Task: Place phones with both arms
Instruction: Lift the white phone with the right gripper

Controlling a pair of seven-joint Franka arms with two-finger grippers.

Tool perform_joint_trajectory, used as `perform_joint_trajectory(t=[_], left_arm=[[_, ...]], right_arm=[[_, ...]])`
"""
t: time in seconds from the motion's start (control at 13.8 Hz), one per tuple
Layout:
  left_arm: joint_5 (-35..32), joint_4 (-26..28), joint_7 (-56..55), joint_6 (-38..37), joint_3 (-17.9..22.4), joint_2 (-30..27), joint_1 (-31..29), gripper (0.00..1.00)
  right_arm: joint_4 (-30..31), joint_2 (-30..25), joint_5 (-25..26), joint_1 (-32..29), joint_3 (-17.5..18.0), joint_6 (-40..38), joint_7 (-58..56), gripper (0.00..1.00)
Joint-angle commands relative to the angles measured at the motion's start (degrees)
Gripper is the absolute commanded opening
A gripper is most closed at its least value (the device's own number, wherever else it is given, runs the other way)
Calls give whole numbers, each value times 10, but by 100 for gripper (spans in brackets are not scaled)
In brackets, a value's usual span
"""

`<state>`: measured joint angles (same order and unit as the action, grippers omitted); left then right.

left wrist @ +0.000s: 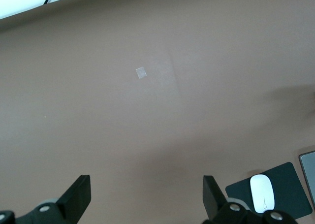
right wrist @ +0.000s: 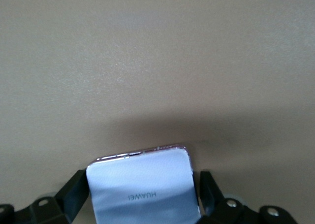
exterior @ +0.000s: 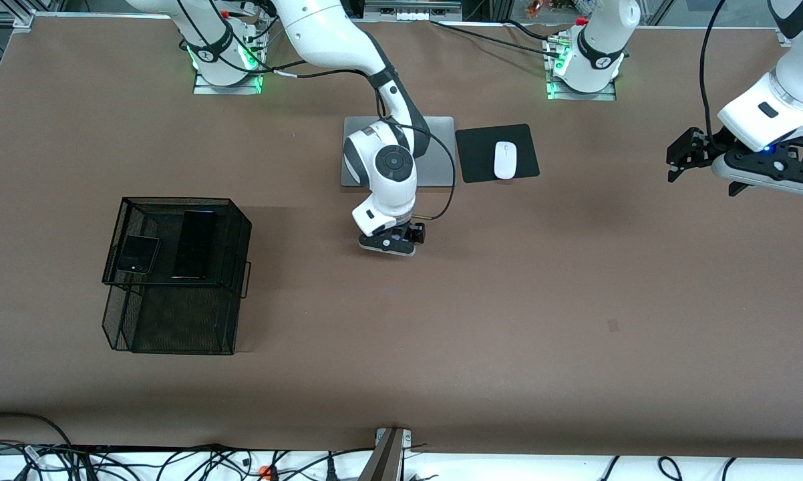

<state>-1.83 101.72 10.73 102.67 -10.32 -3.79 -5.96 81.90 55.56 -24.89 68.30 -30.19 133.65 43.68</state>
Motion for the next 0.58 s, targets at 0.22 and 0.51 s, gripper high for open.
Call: perform_joint_trajectory(t=[0.22,0.51], left_arm=[[-12,-14,2,-12,2,5,-4,100],[-12,-14,3,-12,4,5,-4,100]], right_arm=[[-2,6,8,1,1,8,0,67],[-2,6,9,-1,0,8,-18,1]])
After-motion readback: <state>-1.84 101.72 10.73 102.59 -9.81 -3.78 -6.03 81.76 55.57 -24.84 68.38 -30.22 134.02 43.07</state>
